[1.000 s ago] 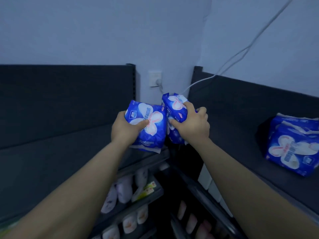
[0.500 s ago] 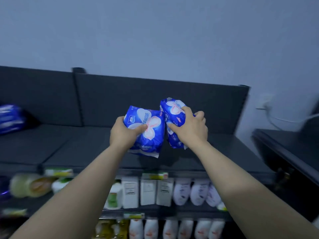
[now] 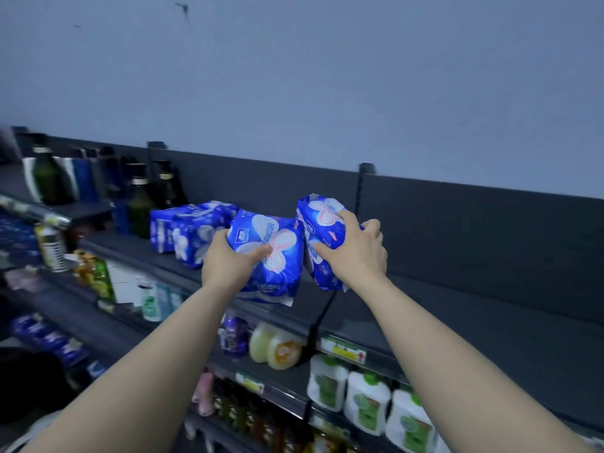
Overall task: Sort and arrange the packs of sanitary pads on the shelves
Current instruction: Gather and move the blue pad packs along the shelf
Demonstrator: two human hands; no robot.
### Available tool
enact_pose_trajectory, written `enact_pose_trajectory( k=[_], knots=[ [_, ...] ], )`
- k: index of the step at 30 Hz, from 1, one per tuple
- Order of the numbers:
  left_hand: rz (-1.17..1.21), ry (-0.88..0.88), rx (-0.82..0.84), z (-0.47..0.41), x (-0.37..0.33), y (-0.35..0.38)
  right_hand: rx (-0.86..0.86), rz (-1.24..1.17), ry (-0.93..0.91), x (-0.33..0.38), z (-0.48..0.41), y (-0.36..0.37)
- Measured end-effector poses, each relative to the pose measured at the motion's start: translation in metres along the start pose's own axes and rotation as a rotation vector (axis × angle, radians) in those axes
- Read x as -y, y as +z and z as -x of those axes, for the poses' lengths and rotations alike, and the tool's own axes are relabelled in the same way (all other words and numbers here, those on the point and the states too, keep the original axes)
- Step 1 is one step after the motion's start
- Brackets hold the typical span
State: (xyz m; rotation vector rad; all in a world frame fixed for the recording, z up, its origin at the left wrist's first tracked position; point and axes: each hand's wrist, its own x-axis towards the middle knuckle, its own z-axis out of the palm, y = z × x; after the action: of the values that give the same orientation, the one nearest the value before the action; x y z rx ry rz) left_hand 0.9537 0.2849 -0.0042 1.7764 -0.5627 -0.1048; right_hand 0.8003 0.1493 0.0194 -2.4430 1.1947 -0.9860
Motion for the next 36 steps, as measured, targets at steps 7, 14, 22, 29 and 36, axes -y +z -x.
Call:
enact_pose_trajectory(
  k=[7, 14, 22, 29, 36],
  knots=[
    [-0.039, -0.01, -0.111, -0.076, 0.032, -0.055, 0.046, -0.069, -0.061, 0.073, -0.042, 0.069],
    [-0.07, 0.014, -0.205, -0.166, 0.029, -0.07, 0.072, -0.14, -0.113, 0.114, -0.117, 0.123],
    [-0.105, 0.011, -0.28, -0.286, 0.031, -0.061, 0.078, -0.18, -0.151, 0.149, -0.219, 0.192],
    [-0.152, -0.084, -0.272, -0.367, 0.06, -0.046, 0.135, -0.158, -0.119, 0.155, -0.27, 0.255],
    [-0.183, -0.246, -0.157, -0.435, 0.087, -0.038, 0.192, -0.027, -0.112, 0.168, -0.299, 0.302]
  ],
)
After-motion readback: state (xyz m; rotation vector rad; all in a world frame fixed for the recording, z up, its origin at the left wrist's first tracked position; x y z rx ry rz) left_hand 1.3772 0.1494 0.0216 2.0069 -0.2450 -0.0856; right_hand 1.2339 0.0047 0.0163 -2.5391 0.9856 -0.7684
